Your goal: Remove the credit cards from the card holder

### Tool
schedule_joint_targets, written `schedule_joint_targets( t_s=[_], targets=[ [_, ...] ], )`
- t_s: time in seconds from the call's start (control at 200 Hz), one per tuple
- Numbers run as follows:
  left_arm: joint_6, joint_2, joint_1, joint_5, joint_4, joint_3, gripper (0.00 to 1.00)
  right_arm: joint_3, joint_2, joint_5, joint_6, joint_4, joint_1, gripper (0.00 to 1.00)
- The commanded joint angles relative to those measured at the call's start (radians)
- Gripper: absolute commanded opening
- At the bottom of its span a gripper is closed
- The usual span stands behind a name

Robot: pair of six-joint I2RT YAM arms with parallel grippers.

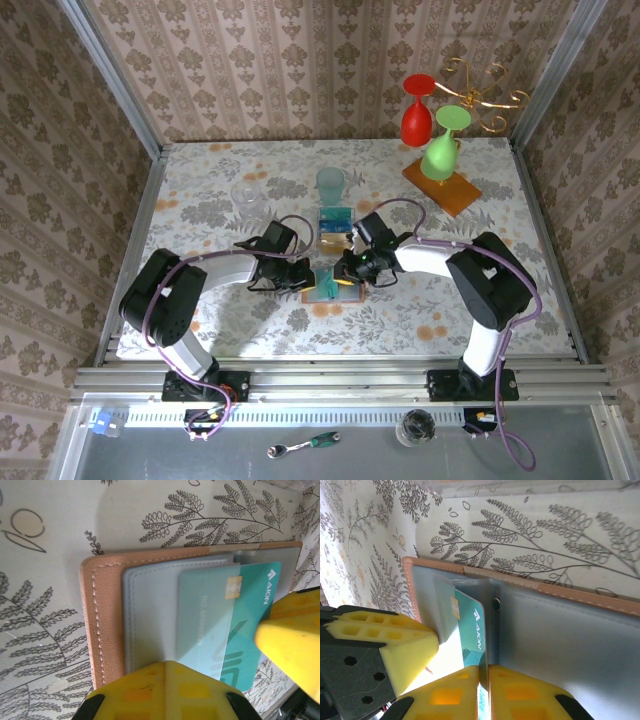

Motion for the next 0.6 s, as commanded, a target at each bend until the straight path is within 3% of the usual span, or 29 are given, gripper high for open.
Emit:
schedule_joint_targets(
  t_s=[0.0, 0.23, 0.595],
  targets=[
    [-0.002, 0.017, -0.002, -0.001, -0.037, -0.004, 0.0, -0.014, -0.05, 0.021, -0.038, -0.056, -0.016, 0.14],
    [-0.005, 0.014, -0.002, 0.0, -0.036, -0.001, 0.0, 0.018, -0.083, 0.068, -0.102, -0.179, -0.02, 0.13],
    [-0.006, 0.009, -0.002, 0.003, -0.03, -0.008, 0.0, 0.034, -0.117, 0.129, -0.108, -0.232, -0.015, 0.13]
  ],
)
